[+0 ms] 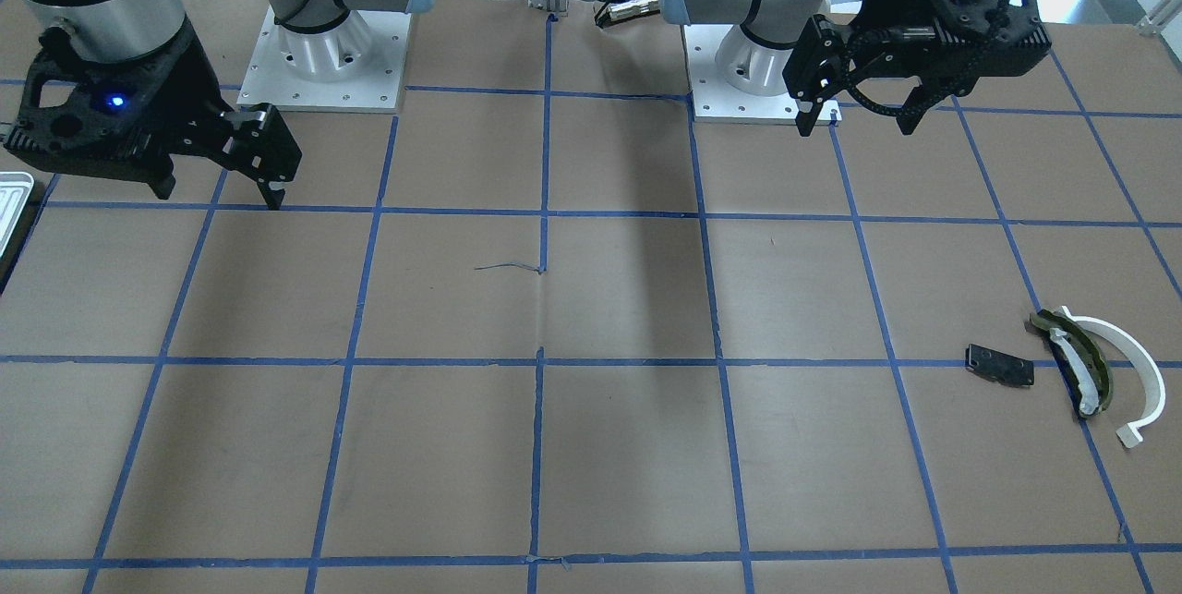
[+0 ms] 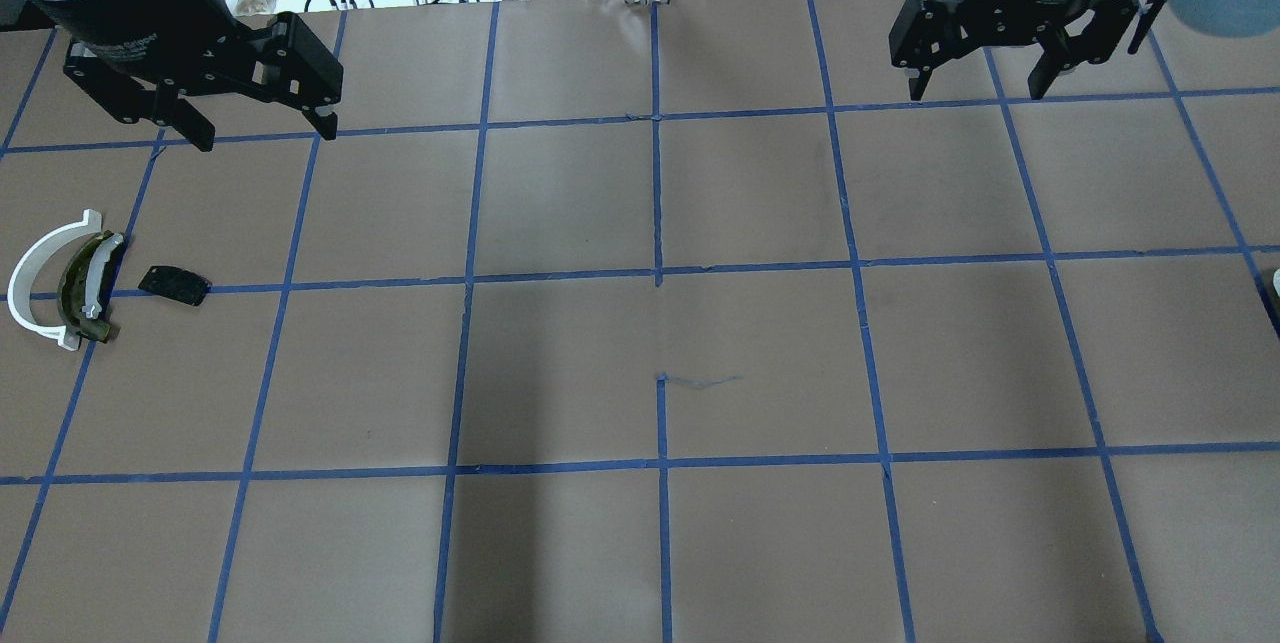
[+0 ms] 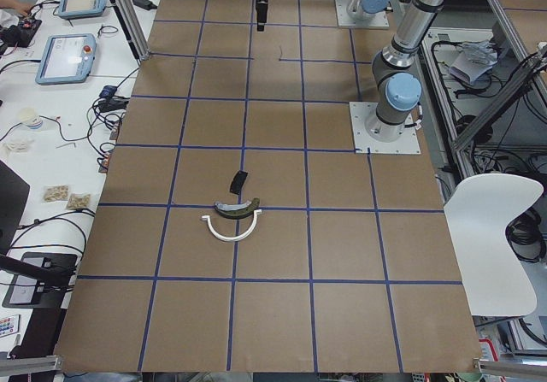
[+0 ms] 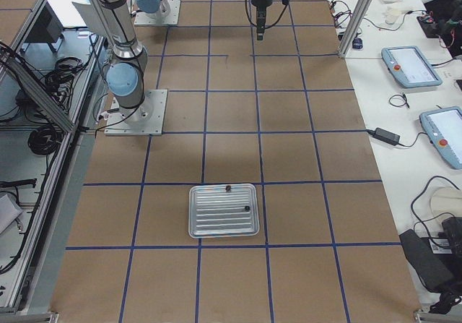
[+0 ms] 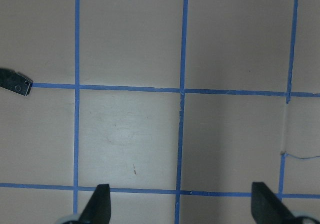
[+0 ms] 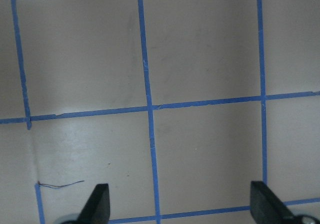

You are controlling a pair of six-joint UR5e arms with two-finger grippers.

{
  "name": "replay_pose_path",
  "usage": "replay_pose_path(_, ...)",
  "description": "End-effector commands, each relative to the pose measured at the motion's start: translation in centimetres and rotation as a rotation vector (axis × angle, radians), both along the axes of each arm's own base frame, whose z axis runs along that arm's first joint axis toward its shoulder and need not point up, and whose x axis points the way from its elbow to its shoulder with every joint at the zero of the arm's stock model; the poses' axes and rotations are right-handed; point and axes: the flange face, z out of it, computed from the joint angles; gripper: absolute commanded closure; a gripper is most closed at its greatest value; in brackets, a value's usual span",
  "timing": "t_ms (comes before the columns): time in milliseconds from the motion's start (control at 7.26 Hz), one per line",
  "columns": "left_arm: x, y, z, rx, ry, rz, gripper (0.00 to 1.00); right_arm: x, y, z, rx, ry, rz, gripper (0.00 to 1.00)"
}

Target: Place bearing gear from tray to pile

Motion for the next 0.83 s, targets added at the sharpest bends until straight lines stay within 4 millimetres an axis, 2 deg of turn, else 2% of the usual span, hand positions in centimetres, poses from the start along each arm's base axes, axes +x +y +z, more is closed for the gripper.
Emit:
replay_pose_path(0,0.0,0.0,-0.1,0.001,0.001,0.000,0.00,-9.8,-0.5,-0.6,0.078,0.052,0.159,0.00)
replay_pose_path(138,-0.1,0.0,-0.1,0.001,-0.001,-0.001,0.00,-16.5,-0.2,-1.1,0.108,0.040,0.292,0.00)
replay_pose_path(413,-0.1,-0.2,-0.4,0.010,-0.002,0.006,0.00,-30.7,2.5,-7.1,0.176,-0.033,0.455,0.00)
replay_pose_path(689,-0.1,-0.4,-0.7,0.025,0.003,0.006,0.00,-40.0,4.8,-15.0,0.168,-0.025,0.729,0.02)
